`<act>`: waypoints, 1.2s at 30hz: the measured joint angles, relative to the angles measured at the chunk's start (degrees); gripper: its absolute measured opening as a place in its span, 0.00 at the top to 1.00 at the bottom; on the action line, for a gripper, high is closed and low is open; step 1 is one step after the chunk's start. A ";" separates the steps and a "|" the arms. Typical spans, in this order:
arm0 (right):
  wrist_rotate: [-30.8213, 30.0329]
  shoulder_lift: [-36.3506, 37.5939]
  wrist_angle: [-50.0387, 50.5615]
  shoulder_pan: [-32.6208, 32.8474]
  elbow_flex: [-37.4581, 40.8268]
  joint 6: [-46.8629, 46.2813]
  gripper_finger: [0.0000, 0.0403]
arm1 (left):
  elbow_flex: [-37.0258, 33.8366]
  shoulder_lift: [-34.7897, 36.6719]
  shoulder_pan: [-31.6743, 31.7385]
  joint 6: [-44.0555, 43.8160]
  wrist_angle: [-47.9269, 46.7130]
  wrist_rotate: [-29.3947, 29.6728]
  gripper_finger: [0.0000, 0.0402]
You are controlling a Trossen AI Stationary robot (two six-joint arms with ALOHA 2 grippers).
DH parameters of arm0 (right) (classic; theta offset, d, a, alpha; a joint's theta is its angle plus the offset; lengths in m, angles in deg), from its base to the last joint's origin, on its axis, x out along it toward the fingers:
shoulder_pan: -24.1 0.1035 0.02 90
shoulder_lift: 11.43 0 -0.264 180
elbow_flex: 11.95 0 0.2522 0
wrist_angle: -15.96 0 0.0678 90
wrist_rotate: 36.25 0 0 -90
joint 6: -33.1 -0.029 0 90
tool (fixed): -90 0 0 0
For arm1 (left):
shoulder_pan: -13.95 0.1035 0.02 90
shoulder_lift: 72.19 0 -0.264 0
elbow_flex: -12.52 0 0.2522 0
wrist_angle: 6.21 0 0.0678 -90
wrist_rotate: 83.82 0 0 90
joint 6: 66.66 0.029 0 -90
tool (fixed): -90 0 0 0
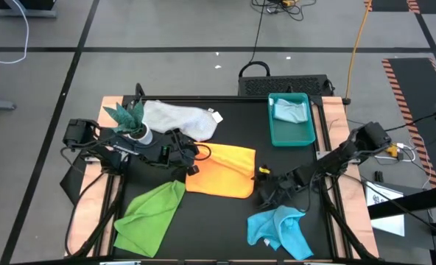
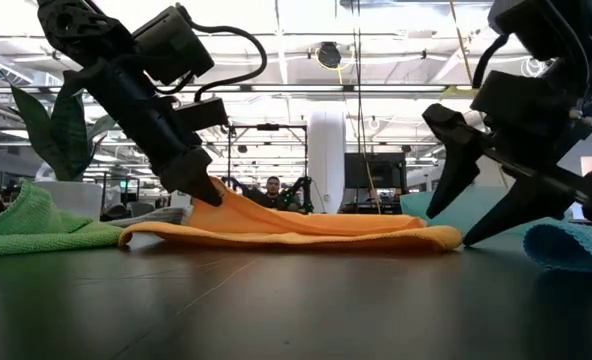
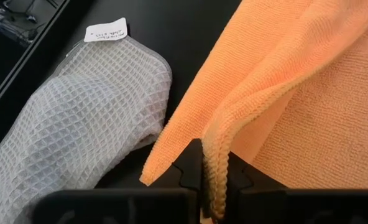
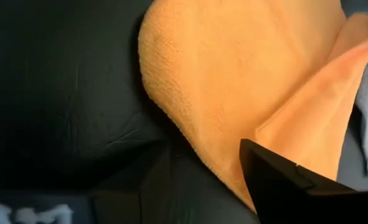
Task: Fold microfiber towels
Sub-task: Fold the orange microfiber cloth
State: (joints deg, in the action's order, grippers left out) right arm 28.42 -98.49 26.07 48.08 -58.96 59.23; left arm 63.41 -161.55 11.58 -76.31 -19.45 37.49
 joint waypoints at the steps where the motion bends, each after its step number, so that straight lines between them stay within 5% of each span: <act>1: 0.16 0.01 -0.32 -0.30 0.00 1.40 0.52 | 0.00 0.00 0.00 -0.01 0.23 0.00 0.94; 12: 2.98 -0.97 -9.35 -1.91 0.02 7.68 0.54 | 0.00 0.00 0.00 -0.72 1.11 -0.72 0.94; 22: 3.39 -0.95 -16.21 -1.91 0.04 -0.37 0.57 | 0.00 0.00 -1.41 -1.57 1.07 -0.89 0.94; 27: 12.25 -0.95 -17.05 -1.87 0.04 -4.57 0.61 | 0.00 0.00 -1.57 -1.68 1.05 -0.88 0.94; 36: 13.41 -0.95 -18.22 -1.36 0.04 -4.45 0.71 | 0.00 0.00 -1.57 -1.97 1.05 -0.87 0.94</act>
State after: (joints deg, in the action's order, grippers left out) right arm 41.83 -99.44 7.84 46.71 -58.92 54.77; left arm 63.41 -161.55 10.00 -78.28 -18.40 36.62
